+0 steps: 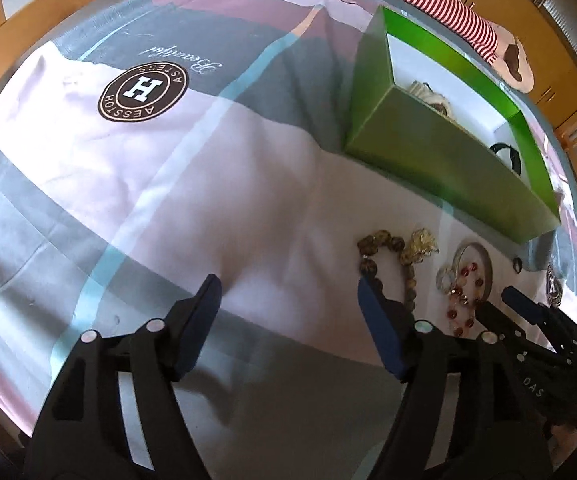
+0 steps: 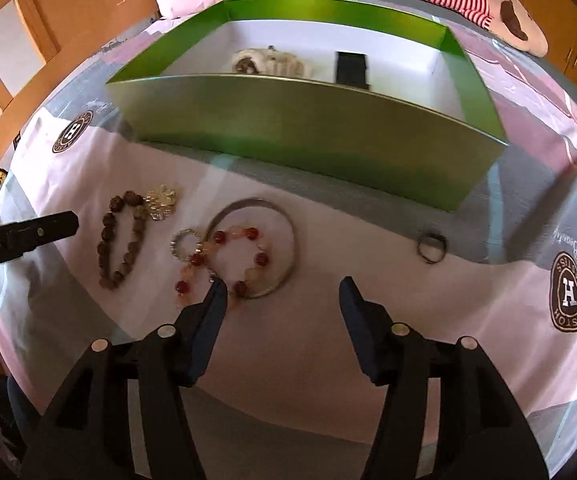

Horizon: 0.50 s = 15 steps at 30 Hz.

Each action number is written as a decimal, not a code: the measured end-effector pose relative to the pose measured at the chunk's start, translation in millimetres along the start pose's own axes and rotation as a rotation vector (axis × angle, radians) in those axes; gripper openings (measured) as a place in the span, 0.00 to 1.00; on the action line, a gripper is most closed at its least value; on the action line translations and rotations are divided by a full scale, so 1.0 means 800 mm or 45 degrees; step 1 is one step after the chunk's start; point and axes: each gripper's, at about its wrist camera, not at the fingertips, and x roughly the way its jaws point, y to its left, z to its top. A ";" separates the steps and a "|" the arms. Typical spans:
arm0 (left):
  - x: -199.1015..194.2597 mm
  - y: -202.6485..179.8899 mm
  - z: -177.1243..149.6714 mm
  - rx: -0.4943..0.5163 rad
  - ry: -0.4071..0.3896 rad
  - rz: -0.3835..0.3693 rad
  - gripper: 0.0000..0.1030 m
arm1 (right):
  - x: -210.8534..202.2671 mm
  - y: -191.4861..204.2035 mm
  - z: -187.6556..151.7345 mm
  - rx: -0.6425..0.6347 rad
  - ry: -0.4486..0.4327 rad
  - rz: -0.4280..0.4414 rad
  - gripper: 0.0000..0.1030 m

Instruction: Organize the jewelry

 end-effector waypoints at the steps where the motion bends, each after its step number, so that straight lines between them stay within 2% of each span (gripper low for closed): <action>1: 0.002 -0.001 -0.002 0.006 0.005 -0.003 0.71 | -0.001 0.007 0.001 -0.016 -0.004 0.017 0.56; 2: 0.004 -0.002 -0.003 0.009 0.011 -0.004 0.71 | -0.001 0.018 0.001 -0.050 -0.003 0.031 0.56; 5: 0.009 -0.008 -0.004 0.026 0.011 0.020 0.73 | 0.007 0.037 -0.002 -0.099 0.013 0.003 0.46; 6: 0.009 -0.011 -0.004 0.035 0.010 0.026 0.74 | 0.008 0.038 -0.003 -0.092 0.011 0.004 0.28; 10: 0.011 -0.030 -0.006 0.083 0.003 0.042 0.74 | 0.011 0.034 -0.004 -0.088 0.033 0.016 0.09; 15: 0.017 -0.055 -0.012 0.154 0.002 0.066 0.78 | 0.004 0.026 -0.009 -0.101 0.048 0.018 0.07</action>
